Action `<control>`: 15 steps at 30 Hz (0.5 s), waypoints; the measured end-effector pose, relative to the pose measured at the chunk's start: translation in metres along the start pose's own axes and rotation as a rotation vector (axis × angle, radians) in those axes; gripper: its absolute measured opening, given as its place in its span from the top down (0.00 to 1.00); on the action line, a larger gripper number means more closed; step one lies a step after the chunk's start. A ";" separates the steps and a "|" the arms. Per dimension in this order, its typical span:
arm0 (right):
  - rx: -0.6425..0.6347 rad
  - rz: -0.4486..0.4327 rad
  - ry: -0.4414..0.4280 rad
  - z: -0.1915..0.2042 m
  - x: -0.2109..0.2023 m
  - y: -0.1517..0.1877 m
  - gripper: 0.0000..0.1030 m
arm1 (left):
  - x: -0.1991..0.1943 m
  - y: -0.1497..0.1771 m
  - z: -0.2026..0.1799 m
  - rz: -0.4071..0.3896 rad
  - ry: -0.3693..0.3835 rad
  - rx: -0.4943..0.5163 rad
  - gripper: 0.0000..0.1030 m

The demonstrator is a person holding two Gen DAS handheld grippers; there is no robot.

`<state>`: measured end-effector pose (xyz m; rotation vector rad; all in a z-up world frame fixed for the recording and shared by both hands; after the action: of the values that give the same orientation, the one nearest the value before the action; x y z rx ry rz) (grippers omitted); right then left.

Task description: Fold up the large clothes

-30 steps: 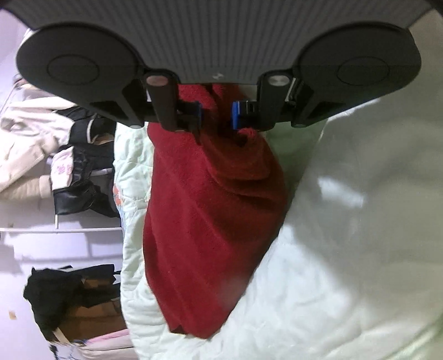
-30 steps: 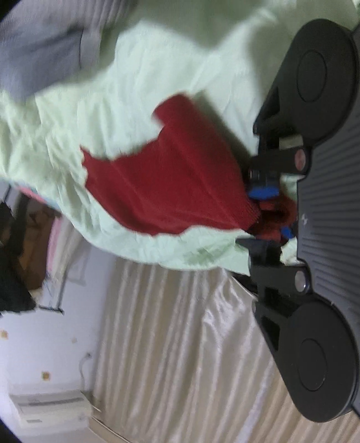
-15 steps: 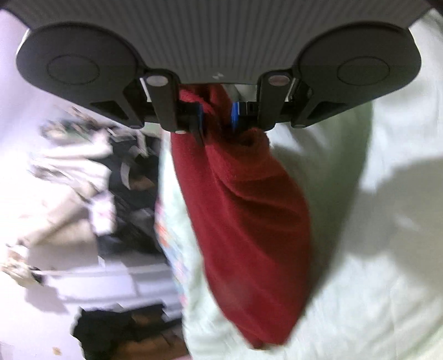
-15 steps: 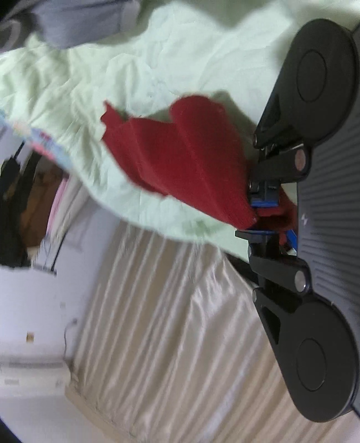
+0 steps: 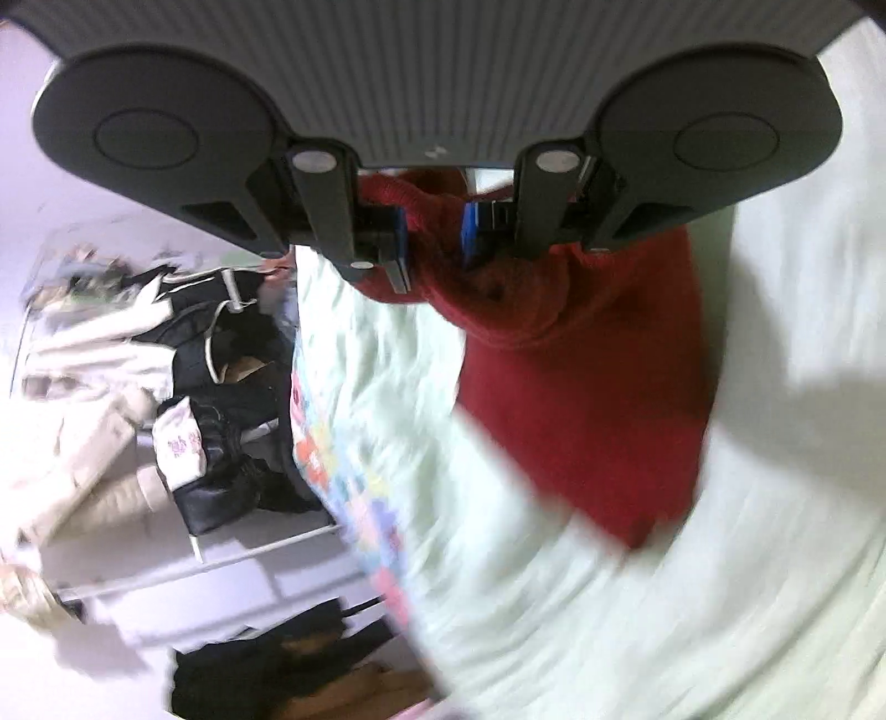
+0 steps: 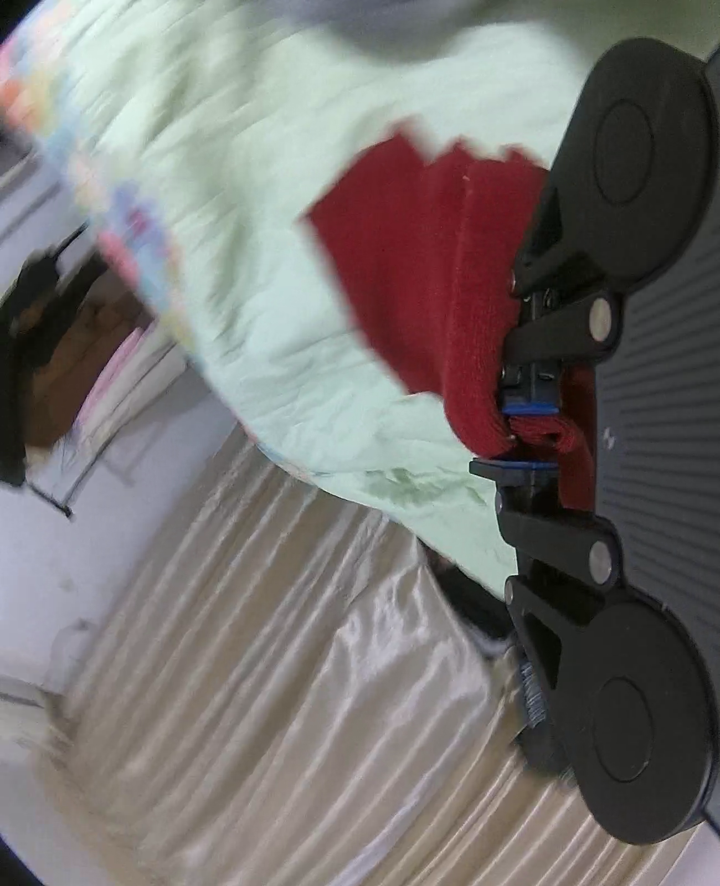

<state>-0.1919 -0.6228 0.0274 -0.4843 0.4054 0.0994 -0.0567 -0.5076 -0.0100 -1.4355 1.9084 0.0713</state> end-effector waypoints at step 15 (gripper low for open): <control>-0.175 -0.123 0.271 -0.042 0.057 -0.070 0.39 | 0.067 -0.097 0.074 -0.024 -0.064 -0.030 0.62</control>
<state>-0.1417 -0.7044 0.0004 -0.6978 0.6341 -0.0515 0.0564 -0.5648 -0.0669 -1.4583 1.8453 0.1331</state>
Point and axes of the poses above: each gripper's, at about its wrist camera, not at the fingertips, and x roughly the way its jaws point, z to its left, y to its underside, the point moved 10 cm from there along x, roughly the way its jaws point, and after that the axes turned 8 degrees about x, right-handed, at the moved point
